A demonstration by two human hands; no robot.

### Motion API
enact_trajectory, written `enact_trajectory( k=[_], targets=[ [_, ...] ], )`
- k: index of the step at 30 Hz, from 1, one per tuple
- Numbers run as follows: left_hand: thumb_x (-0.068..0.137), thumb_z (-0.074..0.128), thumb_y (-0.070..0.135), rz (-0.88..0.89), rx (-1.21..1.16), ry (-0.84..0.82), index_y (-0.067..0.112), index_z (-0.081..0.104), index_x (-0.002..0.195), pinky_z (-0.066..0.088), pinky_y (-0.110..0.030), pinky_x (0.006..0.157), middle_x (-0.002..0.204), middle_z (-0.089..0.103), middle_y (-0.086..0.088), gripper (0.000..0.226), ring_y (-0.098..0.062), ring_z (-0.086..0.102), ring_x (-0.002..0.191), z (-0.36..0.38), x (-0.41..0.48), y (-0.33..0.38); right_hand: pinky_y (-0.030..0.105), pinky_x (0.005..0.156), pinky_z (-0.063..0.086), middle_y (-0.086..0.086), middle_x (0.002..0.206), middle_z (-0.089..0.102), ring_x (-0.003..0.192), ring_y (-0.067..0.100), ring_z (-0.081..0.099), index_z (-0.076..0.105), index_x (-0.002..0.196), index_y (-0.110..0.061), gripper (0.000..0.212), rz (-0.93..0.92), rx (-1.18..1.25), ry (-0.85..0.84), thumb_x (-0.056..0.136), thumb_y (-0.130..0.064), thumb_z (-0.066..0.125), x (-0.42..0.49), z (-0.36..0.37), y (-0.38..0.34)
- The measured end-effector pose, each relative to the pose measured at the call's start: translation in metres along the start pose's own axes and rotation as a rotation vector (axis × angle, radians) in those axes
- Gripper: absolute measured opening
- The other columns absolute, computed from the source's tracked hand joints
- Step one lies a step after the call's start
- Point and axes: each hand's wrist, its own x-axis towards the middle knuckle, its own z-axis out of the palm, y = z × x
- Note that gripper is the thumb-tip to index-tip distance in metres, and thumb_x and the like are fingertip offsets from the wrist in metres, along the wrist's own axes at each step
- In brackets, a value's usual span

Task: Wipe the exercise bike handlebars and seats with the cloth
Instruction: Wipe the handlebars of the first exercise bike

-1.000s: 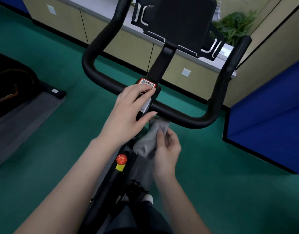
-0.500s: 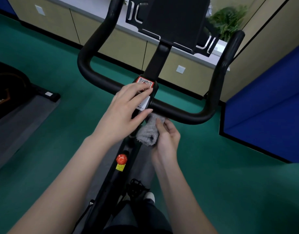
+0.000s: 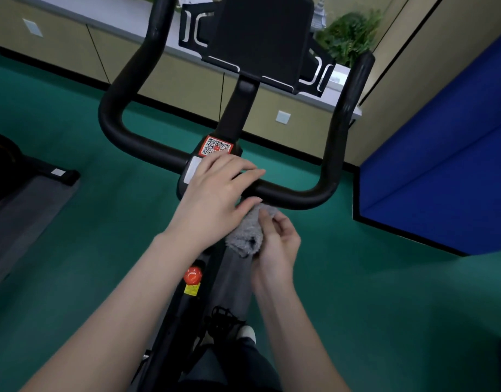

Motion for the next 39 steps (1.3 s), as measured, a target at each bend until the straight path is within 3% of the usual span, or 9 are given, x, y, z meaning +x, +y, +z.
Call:
enact_trajectory(
  k=[9, 15, 18, 22, 25, 30, 34, 36, 39],
  targets=[
    [0.080, 0.068, 0.042, 0.009, 0.056, 0.041, 0.011, 0.069, 0.109, 0.032, -0.039, 0.107, 0.101, 0.065, -0.001, 0.042, -0.024, 0.059, 0.099, 0.008, 0.000, 0.004, 0.041, 0.081, 0.052, 0.013, 0.089, 0.068, 0.083, 0.023, 0.063, 0.063, 0.087, -0.007, 0.009, -0.134, -0.017, 0.187, 0.091, 0.001, 0.059, 0.011, -0.030, -0.025],
    [0.082, 0.067, 0.041, 0.032, 0.060, 0.046, 0.014, 0.070, 0.108, 0.033, -0.041, 0.106, 0.098, 0.066, 0.000, 0.038, -0.022, 0.062, 0.091, 0.021, 0.006, 0.019, 0.028, 0.071, 0.052, 0.003, 0.080, 0.067, 0.076, 0.013, 0.062, 0.062, 0.091, -0.004, 0.005, -0.258, -0.131, 0.180, 0.092, 0.000, 0.059, 0.008, -0.032, -0.019],
    [0.080, 0.071, 0.038, 0.023, 0.049, 0.082, 0.015, 0.072, 0.103, 0.035, -0.037, 0.103, 0.094, 0.067, 0.001, 0.033, -0.022, 0.063, 0.086, 0.023, 0.006, 0.017, 0.029, 0.074, 0.050, 0.005, 0.083, 0.064, 0.077, 0.012, 0.058, 0.065, 0.092, -0.007, 0.006, -0.432, -0.255, 0.277, 0.091, -0.003, 0.060, 0.010, -0.040, -0.022],
    [0.079, 0.071, 0.040, -0.004, 0.031, 0.092, 0.017, 0.073, 0.101, 0.035, -0.034, 0.102, 0.092, 0.067, 0.003, 0.032, -0.020, 0.062, 0.085, 0.024, 0.007, 0.016, 0.010, 0.075, 0.044, 0.005, 0.093, 0.061, 0.082, 0.004, 0.055, 0.068, 0.099, -0.003, 0.013, -0.876, -0.666, 0.365, 0.088, 0.000, 0.063, 0.015, -0.044, -0.030],
    [0.077, 0.072, 0.041, -0.019, 0.009, 0.101, 0.018, 0.073, 0.100, 0.033, -0.032, 0.103, 0.092, 0.067, 0.004, 0.032, -0.019, 0.062, 0.084, 0.024, 0.007, 0.016, 0.010, 0.078, 0.047, 0.009, 0.097, 0.061, 0.087, 0.006, 0.056, 0.069, 0.103, 0.002, 0.018, -1.048, -0.815, 0.329, 0.086, 0.003, 0.063, 0.022, -0.049, -0.037],
    [0.077, 0.071, 0.041, -0.023, -0.002, 0.115, 0.019, 0.073, 0.099, 0.032, -0.031, 0.103, 0.091, 0.066, 0.005, 0.031, -0.017, 0.061, 0.084, 0.025, 0.008, 0.015, 0.030, 0.066, 0.051, 0.010, 0.093, 0.060, 0.080, 0.025, 0.059, 0.071, 0.102, 0.001, 0.019, -1.184, -0.910, 0.232, 0.086, 0.004, 0.062, 0.034, -0.051, -0.051],
    [0.075, 0.074, 0.038, -0.020, 0.008, 0.132, 0.017, 0.073, 0.094, 0.034, -0.031, 0.101, 0.089, 0.066, 0.003, 0.028, -0.019, 0.061, 0.081, 0.026, 0.008, 0.015, 0.019, 0.078, 0.042, 0.013, 0.088, 0.064, 0.081, 0.023, 0.053, 0.073, 0.095, 0.002, 0.017, -1.355, -1.136, -0.015, 0.083, 0.009, 0.063, 0.026, -0.037, -0.054],
    [0.074, 0.075, 0.036, -0.017, 0.012, 0.135, 0.015, 0.072, 0.092, 0.035, -0.032, 0.100, 0.088, 0.067, 0.002, 0.028, -0.020, 0.061, 0.081, 0.026, 0.008, 0.015, 0.027, 0.076, 0.043, 0.011, 0.089, 0.065, 0.084, 0.022, 0.048, 0.073, 0.096, 0.001, 0.016, -1.347, -1.257, -0.132, 0.084, 0.007, 0.064, 0.025, -0.032, -0.059],
    [0.075, 0.075, 0.036, -0.021, 0.006, 0.128, 0.017, 0.073, 0.096, 0.035, -0.032, 0.100, 0.089, 0.067, 0.003, 0.029, -0.019, 0.060, 0.081, 0.025, 0.008, 0.015, 0.034, 0.074, 0.036, 0.004, 0.093, 0.066, 0.092, 0.019, 0.044, 0.073, 0.098, -0.007, 0.016, -1.248, -1.370, -0.069, 0.084, -0.003, 0.067, 0.036, -0.032, -0.077]
  ],
)
